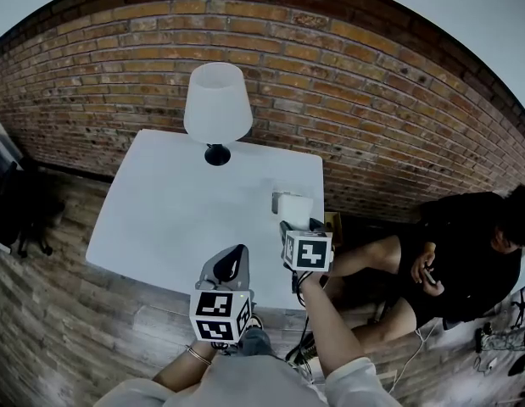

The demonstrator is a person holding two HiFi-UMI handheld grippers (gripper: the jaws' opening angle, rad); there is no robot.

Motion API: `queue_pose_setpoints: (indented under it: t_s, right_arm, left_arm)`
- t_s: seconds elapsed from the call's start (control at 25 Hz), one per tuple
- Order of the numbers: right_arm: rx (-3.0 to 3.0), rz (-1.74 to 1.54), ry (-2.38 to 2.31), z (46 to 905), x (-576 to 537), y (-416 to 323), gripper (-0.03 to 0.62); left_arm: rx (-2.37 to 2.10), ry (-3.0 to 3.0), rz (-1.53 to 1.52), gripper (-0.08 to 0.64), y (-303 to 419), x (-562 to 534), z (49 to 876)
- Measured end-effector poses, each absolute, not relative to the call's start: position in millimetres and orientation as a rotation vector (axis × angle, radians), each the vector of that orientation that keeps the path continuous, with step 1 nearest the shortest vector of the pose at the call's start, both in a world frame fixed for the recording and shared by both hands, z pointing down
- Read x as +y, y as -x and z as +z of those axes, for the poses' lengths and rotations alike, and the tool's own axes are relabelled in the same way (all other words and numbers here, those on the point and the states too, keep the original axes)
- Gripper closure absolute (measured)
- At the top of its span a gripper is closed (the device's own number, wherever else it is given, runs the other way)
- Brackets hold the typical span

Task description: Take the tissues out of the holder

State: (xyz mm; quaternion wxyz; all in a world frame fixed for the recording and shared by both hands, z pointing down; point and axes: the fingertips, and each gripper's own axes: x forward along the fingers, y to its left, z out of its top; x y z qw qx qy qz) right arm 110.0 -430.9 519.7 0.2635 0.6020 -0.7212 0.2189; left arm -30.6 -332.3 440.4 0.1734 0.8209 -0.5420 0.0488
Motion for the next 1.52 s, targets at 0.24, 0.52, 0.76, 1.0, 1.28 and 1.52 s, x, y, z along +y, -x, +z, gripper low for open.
queue_pose_setpoints:
  t_s: [0.24,0.52,0.76,1.0,1.28,1.52]
  right_arm:
    - [-1.934,0.616,-1.630,529,-410,-109,0.285]
    - [-1.904,0.660,-1.620,549,-389,-111,0.285]
    - [-1.881,0.695,-1.611,569,-380,-110,0.285]
    - [-1.856,0.728,-1.593,590,-369,-109,0.285]
    - [-1.837,0.765,-1.582,610,-362,-110,0.285]
    - [-1.827,0.788,-1.574,622,-360,-113,0.285]
  left_arm:
    - [-1.520,-2.336,0.156,0.551,31,-317,444]
    - [-1.502,-2.337,0.182,0.552,31,-305,452]
    - [-1.492,-2.331,0.214,0.551,33,-302,464]
    - [-1.489,-2.311,0.243,0.551,36,-300,477]
    - [-1.480,-2.302,0.270,0.551,35,-301,487]
    - [-1.475,-2.298,0.292,0.551,30,-304,493]
